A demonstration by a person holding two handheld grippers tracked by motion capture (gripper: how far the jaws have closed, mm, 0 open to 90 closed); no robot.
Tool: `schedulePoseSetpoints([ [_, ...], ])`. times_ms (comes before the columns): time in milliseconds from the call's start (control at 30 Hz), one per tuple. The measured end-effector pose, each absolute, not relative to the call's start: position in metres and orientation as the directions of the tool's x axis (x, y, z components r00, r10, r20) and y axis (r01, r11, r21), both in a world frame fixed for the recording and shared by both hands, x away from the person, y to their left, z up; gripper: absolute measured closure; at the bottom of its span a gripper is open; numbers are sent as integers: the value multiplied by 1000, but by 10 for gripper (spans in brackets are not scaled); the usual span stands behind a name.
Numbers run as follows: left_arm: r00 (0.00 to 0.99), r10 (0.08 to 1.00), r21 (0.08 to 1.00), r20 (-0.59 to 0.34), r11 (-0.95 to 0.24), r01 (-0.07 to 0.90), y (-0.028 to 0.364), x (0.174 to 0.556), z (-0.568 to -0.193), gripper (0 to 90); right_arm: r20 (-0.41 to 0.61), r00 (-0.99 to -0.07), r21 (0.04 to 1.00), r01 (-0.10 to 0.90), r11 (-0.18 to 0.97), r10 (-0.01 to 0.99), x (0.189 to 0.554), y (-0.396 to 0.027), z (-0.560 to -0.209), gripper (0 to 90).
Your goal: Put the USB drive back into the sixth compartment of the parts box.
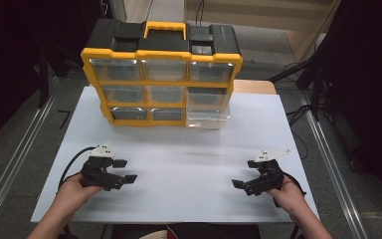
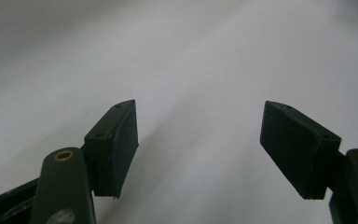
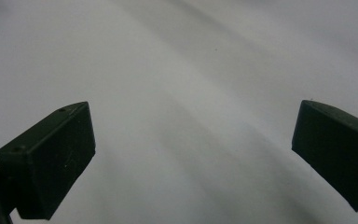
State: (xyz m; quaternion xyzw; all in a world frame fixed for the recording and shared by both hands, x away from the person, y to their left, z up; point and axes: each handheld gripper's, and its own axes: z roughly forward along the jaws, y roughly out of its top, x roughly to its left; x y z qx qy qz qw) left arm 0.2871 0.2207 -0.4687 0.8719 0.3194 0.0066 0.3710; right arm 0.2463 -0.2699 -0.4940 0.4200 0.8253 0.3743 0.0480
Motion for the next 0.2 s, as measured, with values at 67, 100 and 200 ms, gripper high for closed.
schedulePoseSetpoints([
  [67,796,563,646,-223,-526,553,221,287,-469,286,233,-644,658,656,370,728,246,-270,-494,0],
  [100,798,559,648,-226,-525,552,221,288,-469,286,234,-644,657,657,369,729,246,-270,-494,0],
  [200,798,559,643,-225,-530,553,221,288,-470,286,236,-641,656,660,367,730,247,-270,-495,0],
])
